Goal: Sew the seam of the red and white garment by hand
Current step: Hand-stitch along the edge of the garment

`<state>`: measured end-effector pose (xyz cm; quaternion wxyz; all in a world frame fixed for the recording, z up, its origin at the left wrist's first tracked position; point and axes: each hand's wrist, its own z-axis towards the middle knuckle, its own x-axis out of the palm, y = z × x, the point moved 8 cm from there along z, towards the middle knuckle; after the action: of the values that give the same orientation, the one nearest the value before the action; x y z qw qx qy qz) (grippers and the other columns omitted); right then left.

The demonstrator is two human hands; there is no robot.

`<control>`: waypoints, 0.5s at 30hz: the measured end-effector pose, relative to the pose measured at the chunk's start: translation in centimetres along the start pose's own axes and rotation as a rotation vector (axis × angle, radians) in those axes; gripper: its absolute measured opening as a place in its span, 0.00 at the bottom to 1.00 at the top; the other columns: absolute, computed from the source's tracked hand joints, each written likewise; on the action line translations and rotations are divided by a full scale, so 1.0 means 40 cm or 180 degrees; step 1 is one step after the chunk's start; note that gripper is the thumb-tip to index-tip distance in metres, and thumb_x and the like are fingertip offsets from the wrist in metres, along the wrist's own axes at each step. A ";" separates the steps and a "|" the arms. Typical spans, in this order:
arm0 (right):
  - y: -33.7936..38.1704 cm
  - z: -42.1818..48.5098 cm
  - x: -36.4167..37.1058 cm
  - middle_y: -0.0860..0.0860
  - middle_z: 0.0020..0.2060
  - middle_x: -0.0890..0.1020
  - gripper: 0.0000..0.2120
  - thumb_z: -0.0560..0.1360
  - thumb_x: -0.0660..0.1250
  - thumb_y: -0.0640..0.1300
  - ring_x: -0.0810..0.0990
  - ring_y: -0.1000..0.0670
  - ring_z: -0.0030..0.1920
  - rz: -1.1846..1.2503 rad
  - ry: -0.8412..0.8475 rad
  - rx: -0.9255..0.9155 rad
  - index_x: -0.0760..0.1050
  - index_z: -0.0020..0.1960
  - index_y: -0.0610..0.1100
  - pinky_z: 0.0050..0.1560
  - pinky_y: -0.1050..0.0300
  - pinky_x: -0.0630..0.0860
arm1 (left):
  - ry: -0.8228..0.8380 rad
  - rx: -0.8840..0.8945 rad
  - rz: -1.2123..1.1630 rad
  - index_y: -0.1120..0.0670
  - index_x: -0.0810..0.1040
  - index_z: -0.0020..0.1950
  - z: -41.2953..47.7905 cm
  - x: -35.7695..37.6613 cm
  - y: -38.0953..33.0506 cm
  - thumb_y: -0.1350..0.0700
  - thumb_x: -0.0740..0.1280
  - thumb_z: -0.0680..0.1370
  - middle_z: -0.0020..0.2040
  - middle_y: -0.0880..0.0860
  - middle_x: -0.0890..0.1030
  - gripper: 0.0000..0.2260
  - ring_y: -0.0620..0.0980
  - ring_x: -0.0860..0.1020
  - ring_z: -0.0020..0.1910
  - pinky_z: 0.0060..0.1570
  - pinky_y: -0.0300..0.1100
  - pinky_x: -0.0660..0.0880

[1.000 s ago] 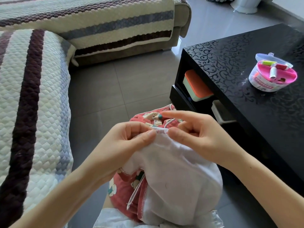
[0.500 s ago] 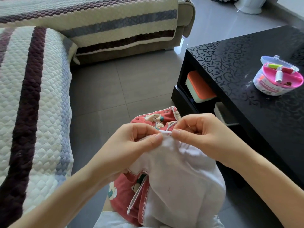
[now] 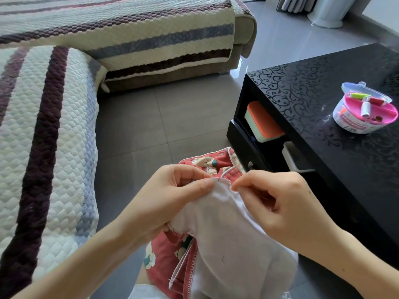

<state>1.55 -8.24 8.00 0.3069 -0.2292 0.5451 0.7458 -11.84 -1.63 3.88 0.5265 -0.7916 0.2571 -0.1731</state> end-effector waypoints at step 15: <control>0.002 0.007 0.008 0.56 0.24 0.72 0.10 0.72 0.60 0.46 0.68 0.52 0.25 -0.0143 0.0075 0.0042 0.78 0.37 0.44 0.26 0.67 0.62 | -0.0020 0.0127 0.0092 0.56 0.85 0.41 0.002 0.000 -0.005 0.60 0.71 0.73 0.39 0.54 0.85 0.04 0.44 0.81 0.37 0.37 0.33 0.76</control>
<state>1.25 -7.94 7.92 0.3185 -0.2481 0.5483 0.7323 -11.75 -1.51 4.05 0.5455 -0.7777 0.2634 -0.1680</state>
